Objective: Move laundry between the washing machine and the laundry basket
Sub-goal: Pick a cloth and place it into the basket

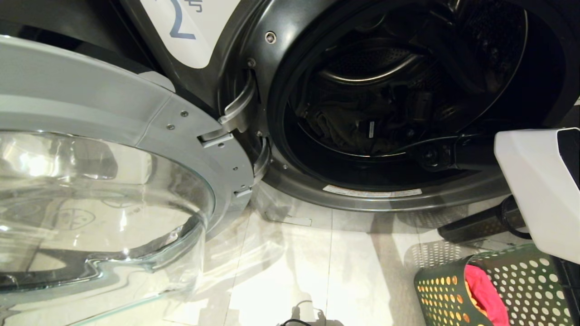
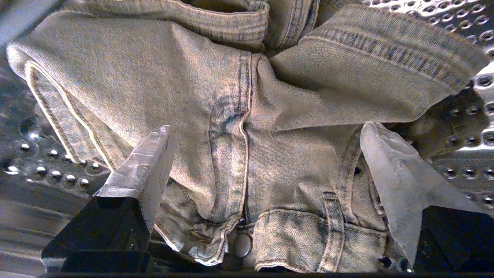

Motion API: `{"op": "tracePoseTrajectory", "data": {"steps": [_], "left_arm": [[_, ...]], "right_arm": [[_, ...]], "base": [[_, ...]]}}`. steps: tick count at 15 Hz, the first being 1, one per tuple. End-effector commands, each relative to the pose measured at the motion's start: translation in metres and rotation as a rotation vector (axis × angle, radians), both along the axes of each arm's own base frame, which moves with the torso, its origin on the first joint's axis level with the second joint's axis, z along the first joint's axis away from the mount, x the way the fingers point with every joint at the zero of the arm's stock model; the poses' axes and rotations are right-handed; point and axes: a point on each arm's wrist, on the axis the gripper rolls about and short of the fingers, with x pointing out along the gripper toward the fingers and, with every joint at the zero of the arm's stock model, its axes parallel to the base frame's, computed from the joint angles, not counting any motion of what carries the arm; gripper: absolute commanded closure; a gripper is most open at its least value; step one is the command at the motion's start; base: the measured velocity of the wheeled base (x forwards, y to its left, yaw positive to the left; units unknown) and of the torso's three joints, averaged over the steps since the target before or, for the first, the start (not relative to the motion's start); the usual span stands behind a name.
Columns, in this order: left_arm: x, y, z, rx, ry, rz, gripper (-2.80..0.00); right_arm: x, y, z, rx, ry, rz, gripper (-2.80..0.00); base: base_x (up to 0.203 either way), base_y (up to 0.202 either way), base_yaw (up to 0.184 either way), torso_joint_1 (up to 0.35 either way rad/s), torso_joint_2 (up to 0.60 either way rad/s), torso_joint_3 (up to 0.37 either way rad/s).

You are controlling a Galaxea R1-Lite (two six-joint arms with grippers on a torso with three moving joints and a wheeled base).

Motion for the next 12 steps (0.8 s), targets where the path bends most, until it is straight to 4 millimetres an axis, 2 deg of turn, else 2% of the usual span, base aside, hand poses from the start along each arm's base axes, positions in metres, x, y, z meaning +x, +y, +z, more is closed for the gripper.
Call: {"op": "tracePoseTrajectory", "data": {"steps": [1, 4, 12], "left_arm": [[0.0, 0.0, 0.0, 0.0, 0.0, 0.0, 0.0], [0.0, 0.0, 0.0, 0.0, 0.0, 0.0, 0.0], [0.0, 0.0, 0.0, 0.0, 0.0, 0.0, 0.0]], "right_arm": [[-0.0096, 0.0106, 0.0144, 0.004, -0.027, 0.024, -2.8], [-0.0125, 0.0141, 0.0184, 0.001, -0.033, 0.037, -2.8], [-0.0083, 0.0066, 0.0146, -0.002, -0.032, 0.052, -2.8]], "base": [[0.0, 0.0, 0.0, 0.0, 0.0, 0.0], [0.0, 0.0, 0.0, 0.0, 0.0, 0.0], [0.0, 0.0, 0.0, 0.0, 0.0, 0.0]]}}
